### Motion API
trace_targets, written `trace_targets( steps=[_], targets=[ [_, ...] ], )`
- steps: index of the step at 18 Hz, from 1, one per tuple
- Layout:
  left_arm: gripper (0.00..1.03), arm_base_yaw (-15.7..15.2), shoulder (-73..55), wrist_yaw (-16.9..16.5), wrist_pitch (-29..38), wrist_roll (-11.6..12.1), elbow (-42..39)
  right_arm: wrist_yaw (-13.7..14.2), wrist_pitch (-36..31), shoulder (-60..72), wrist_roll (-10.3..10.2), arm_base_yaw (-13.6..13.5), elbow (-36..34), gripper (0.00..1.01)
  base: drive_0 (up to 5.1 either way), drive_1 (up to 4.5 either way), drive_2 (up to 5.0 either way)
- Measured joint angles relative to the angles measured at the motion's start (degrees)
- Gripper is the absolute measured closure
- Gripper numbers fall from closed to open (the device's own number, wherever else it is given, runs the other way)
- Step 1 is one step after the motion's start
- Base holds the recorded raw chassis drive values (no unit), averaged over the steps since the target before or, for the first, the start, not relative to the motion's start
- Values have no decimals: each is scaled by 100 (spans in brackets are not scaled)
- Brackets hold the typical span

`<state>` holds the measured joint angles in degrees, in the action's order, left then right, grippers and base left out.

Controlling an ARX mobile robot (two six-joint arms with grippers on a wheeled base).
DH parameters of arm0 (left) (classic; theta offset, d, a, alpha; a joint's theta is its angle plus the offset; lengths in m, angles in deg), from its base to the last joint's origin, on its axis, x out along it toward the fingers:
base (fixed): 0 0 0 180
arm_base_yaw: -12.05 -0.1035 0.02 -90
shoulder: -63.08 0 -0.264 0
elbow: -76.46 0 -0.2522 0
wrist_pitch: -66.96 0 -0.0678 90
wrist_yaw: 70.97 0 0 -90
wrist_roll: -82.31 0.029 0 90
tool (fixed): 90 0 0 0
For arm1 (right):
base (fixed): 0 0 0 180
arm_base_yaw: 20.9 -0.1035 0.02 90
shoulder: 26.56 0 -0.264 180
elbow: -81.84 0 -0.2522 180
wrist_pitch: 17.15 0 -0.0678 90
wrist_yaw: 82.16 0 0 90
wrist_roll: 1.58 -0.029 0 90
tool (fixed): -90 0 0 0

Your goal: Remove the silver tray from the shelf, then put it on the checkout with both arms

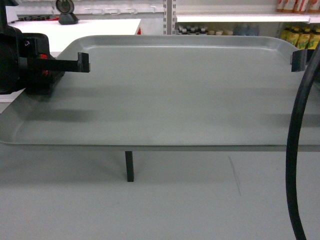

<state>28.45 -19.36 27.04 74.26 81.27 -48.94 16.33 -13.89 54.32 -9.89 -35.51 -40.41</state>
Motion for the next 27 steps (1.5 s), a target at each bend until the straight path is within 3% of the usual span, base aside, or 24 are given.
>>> trace_targets(
  steps=[27],
  targets=[
    [99, -4, -2, -4, -22, 2, 0, -2, -11, 4, 0, -2, 0, 98, -488, 239, 239]
  ],
)
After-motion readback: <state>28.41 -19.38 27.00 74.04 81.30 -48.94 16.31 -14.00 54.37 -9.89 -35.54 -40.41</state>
